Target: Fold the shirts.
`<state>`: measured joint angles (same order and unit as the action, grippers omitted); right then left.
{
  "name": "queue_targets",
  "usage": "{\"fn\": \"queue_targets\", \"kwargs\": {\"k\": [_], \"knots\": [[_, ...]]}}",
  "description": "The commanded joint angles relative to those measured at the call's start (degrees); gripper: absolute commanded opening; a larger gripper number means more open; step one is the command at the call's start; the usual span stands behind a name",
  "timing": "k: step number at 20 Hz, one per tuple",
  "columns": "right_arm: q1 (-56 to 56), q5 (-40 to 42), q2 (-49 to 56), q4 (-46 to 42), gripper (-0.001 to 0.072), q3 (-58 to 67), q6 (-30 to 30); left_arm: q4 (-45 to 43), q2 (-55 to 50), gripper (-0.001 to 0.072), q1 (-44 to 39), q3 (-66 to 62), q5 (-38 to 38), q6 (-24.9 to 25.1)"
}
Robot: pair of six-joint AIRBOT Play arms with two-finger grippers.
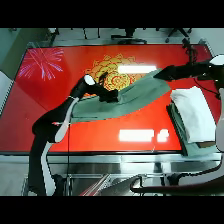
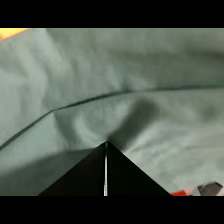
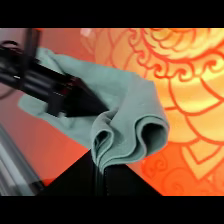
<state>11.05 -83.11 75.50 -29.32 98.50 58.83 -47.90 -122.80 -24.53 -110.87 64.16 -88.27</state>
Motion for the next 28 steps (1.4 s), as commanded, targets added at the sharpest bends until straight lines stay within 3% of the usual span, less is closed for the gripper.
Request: {"fn": "queue_targets", "kwargs": {"k": [1, 4, 7, 13, 17, 21, 22, 23, 24, 25, 28], "knots": [[0.0, -3.1, -5.4, 2.8, 0.0015, 2.2, 3.0, 0.1, -4.6, 0.0017, -7.4, -3.2, -8.9, -1.6], [0.0, -5.4, -6.1, 2.8, 0.0015, 2.2, 3.6, 0.2, -6.3, 0.0017, -9.9, -8.4, -8.2, -2.3], [-0.1, -5.9, -5.4, 2.8, 0.0015, 2.1, 3.7, 4.7, -0.7, 0.0017, -7.3, -7.1, -4.8, -1.8], [-6.1, -3.6, -1.6, 2.6, 0.0015, 2.0, 4.3, 16.8, 21.2, 0.0016, 9.9, -5.8, 13.5, 6.0], [-21.0, 9.7, 2.7, 2.6, 0.0015, 1.7, 4.2, 24.2, 36.0, 0.0017, 21.9, -5.8, 14.9, 7.3], [-39.4, 32.0, 11.1, 2.5, 0.0017, 1.7, 3.2, 23.4, 45.0, 0.0017, 27.7, -5.7, 17.0, 8.4], [-44.1, 39.1, 14.2, 2.6, 0.0118, 1.7, 1.3, 23.5, 46.8, 0.0017, 28.2, -5.0, 17.2, 9.2], [-47.9, 45.2, 17.2, 2.6, 0.0414, 1.7, 1.0, 23.5, 48.6, 0.0017, 28.3, -3.5, 17.0, 9.6], [-51.0, 49.4, 20.1, 2.6, 0.0530, 1.7, -0.3, 23.5, 50.3, 0.0017, 28.3, -1.8, 16.7, 9.9], [-52.6, 50.3, 21.7, 2.6, 0.0472, 1.7, -1.9, 23.5, 51.9, 0.0017, 28.3, 0.2, 16.2, 10.3], [-50.0, 44.4, 20.5, 2.1, 0.0466, 1.7, -1.9, 23.5, 55.3, 0.0017, 28.3, 5.0, 15.3, 12.5]]}}
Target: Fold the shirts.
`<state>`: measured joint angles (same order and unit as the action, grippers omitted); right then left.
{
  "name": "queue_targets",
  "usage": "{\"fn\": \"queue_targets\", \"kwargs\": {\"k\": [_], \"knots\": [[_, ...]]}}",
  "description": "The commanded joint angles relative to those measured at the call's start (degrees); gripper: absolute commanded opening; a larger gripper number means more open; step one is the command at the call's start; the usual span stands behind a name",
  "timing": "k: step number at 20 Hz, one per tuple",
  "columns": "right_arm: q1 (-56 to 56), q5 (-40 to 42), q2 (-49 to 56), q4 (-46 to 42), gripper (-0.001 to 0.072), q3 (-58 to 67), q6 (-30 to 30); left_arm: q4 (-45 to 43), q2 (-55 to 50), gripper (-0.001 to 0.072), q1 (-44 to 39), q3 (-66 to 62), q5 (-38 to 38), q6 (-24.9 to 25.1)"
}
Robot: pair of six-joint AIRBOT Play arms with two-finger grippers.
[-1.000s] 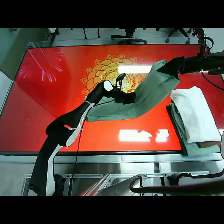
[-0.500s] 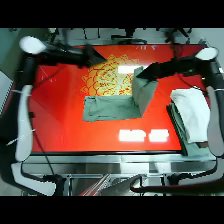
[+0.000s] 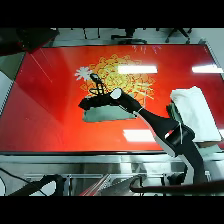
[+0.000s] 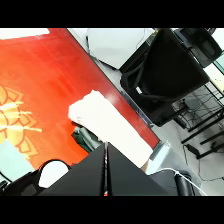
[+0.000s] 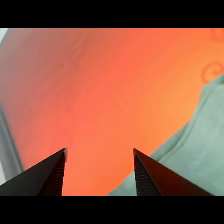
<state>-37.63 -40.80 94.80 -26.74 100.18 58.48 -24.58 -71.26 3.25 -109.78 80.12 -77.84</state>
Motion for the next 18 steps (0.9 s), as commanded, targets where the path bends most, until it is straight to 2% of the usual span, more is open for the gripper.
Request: {"fn": "queue_targets", "kwargs": {"k": [1, 5, 8, 9, 10, 11, 14, 18], "knots": [[1.1, -1.4, -0.4, -0.5, 0.0466, 0.0, -1.5, 0.2, 4.8, 0.0017, 0.5, 5.3, -0.7, 2.4], [14.6, -16.4, -7.4, -1.1, 0.0467, 0.0, 1.7, 0.2, 6.4, 0.0017, 0.5, 7.8, -1.3, 2.4], [27.1, -26.3, -11.4, -9.2, 0.0483, 0.0, 7.5, 0.2, 6.3, 0.0017, 0.5, 7.8, -1.2, 2.4], [30.9, -29.5, -12.0, -13.3, 0.0576, 0.0, 10.5, 0.2, 6.3, 0.0017, 0.5, 7.8, -1.2, 2.4], [34.2, -33.1, -12.0, -17.7, 0.0623, -0.1, 13.7, 0.2, 6.3, 0.0017, 0.5, 7.8, -1.1, 2.4], [36.4, -36.0, -11.6, -21.1, 0.0623, -1.1, 15.5, 0.2, 6.3, 0.0017, 0.5, 7.8, -1.0, 2.4], [37.3, -34.6, -10.9, -21.7, 0.0623, -10.1, 14.4, 0.2, 6.3, 0.0017, 0.5, 7.8, -1.0, 2.4], [36.0, -31.1, -6.9, -15.5, 0.0622, -15.0, 9.1, 0.2, 6.3, 0.0017, 0.5, 7.8, -0.7, 2.4]]}}
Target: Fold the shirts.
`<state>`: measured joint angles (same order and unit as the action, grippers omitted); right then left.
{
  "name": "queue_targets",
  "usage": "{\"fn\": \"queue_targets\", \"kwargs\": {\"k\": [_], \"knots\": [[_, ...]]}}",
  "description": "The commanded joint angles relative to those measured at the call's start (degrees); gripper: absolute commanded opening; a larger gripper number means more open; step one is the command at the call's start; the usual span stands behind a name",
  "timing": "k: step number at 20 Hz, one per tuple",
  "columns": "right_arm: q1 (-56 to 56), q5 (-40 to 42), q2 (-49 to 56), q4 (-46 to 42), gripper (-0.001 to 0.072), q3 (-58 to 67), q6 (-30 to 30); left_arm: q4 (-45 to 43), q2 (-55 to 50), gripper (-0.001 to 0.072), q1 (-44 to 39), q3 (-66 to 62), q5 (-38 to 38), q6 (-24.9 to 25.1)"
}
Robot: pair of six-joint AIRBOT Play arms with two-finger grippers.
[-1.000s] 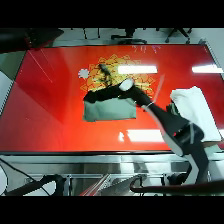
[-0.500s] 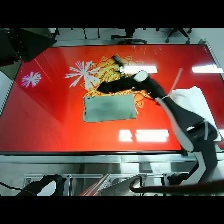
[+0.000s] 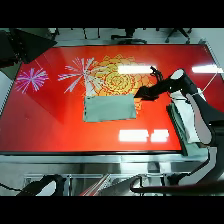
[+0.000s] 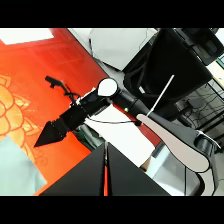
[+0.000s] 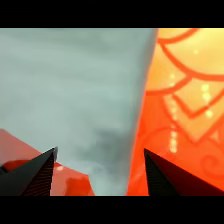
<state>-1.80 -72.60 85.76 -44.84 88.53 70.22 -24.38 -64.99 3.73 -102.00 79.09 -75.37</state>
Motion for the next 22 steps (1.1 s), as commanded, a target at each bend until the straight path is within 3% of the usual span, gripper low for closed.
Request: {"fn": "queue_targets", "kwargs": {"k": [1, 5, 7, 8, 10, 11, 17, 22], "knots": [[-0.2, 0.8, 3.5, 3.8, 0.0622, -3.4, -3.2, 0.0, 0.0, 0.0017, 0.0, 0.0, 0.8, 0.0], [-3.2, 4.0, 6.7, 5.8, 0.0620, -3.3, -4.6, 0.0, 0.0, 0.0017, 0.0, 0.1, 1.9, 0.0], [-4.9, 5.4, 7.2, 7.6, 0.0508, -3.3, -6.6, 0.0, 0.0, 0.0017, 0.0, 0.1, 1.9, 0.0], [-5.7, 5.8, 7.2, 8.8, 0.0444, -3.3, -7.8, 0.0, 0.0, 0.0017, 0.0, 0.1, 1.9, 0.0], [-6.5, 5.4, 7.0, 13.1, 0.0070, -3.0, -11.3, 0.0, 0.0, 0.0017, 0.0, 0.1, 1.9, 0.0], [-6.5, 4.8, 6.3, 14.3, 0.0020, -2.1, -11.6, 0.0, 0.0, 0.0017, 0.0, 0.1, 1.9, 0.0], [1.2, 2.1, -5.0, 14.1, 0.0015, 8.2, -7.9, 0.0, 0.0, 0.0017, 0.0, 0.1, 2.0, 0.0], [15.7, 2.1, -11.6, 14.1, 0.0015, 13.2, 1.0, 0.0, -0.2, 0.0017, 0.0, 0.1, 2.0, 0.0]]}}
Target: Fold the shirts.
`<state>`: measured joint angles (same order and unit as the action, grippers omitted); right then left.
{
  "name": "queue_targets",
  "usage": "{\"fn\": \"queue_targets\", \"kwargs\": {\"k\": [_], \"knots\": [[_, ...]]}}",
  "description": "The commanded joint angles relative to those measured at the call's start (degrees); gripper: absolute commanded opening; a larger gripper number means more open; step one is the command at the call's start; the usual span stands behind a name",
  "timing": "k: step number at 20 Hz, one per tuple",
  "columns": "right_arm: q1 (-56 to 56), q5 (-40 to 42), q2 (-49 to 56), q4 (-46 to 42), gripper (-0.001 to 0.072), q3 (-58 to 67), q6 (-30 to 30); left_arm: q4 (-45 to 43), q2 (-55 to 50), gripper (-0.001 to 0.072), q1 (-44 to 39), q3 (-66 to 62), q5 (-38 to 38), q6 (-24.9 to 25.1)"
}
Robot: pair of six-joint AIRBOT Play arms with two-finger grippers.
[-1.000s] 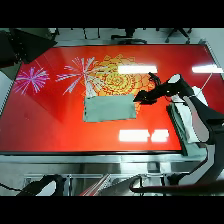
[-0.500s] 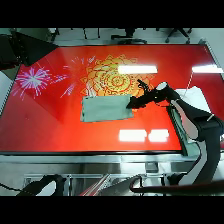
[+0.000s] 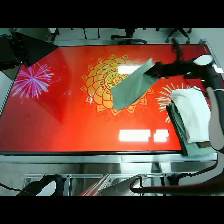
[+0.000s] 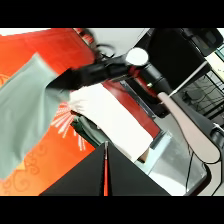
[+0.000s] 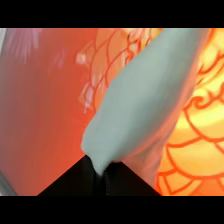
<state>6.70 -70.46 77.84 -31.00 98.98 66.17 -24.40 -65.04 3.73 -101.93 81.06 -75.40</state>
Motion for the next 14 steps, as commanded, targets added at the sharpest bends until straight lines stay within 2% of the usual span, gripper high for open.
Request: {"fn": "queue_targets", "kwargs": {"k": [1, 3, 5, 9, 11, 14], "knots": [[10.5, 0.0, -4.9, 0.2, 0.0015, 2.8, 6.9, 0.0, -0.5, 0.0017, 0.0, 0.0, 0.0, 0.0], [17.1, -0.5, -7.1, 0.0, 0.0015, 2.8, 11.9, 0.0, -1.3, 0.0017, 0.0, 0.0, 0.2, 0.0], [23.1, -2.0, -9.6, -4.5, 0.0015, 2.8, 18.5, 0.0, -2.6, 0.0017, 0.0, 0.0, 0.7, -0.1], [32.1, -14.0, -15.5, -25.6, 0.0014, 2.8, 30.2, 0.1, -5.4, 0.0017, 0.0, 0.0, 6.4, -2.3], [34.3, -19.7, -18.6, -34.0, 0.0014, 2.4, 30.7, 0.2, -6.6, 0.0018, 0.0, 0.0, 8.0, -2.3], [35.3, -24.2, -22.2, -36.3, 0.0015, 0.9, 30.8, 0.3, -8.1, 0.0018, 0.0, 0.0, 7.9, -2.2]]}}
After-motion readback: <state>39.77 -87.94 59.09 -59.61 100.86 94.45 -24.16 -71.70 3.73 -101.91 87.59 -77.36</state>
